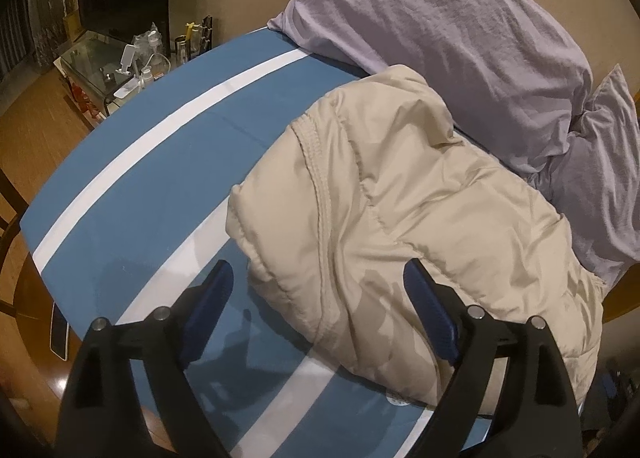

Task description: Fold large clothes

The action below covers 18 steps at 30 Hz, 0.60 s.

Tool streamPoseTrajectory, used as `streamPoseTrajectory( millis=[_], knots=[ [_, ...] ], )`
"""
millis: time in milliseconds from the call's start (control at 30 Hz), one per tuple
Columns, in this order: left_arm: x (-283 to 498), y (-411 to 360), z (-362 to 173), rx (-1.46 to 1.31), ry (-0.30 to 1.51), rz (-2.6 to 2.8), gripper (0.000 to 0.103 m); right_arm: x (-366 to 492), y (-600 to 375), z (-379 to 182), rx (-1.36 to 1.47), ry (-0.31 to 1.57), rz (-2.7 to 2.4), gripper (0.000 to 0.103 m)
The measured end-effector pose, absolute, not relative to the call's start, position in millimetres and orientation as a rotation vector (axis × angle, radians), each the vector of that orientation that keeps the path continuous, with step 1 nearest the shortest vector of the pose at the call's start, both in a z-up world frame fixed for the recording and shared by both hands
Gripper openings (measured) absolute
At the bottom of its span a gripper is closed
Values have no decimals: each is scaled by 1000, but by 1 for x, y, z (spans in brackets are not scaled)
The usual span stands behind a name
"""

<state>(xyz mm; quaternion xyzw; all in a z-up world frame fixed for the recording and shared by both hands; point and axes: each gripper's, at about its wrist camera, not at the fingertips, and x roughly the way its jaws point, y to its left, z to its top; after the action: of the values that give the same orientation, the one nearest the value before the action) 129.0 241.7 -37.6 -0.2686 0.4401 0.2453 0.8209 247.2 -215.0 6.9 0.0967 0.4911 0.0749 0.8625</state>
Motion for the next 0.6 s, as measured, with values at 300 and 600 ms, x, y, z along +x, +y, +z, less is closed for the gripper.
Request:
streamPoseTrajectory(
  millis=[300, 600],
  knots=[
    [129, 240, -37, -587, 930, 523, 90, 258, -119, -22, 44, 1089, 313, 69],
    [135, 245, -46, -586, 953, 538, 93, 264, -105, -64, -56, 1122, 277, 72]
  ],
)
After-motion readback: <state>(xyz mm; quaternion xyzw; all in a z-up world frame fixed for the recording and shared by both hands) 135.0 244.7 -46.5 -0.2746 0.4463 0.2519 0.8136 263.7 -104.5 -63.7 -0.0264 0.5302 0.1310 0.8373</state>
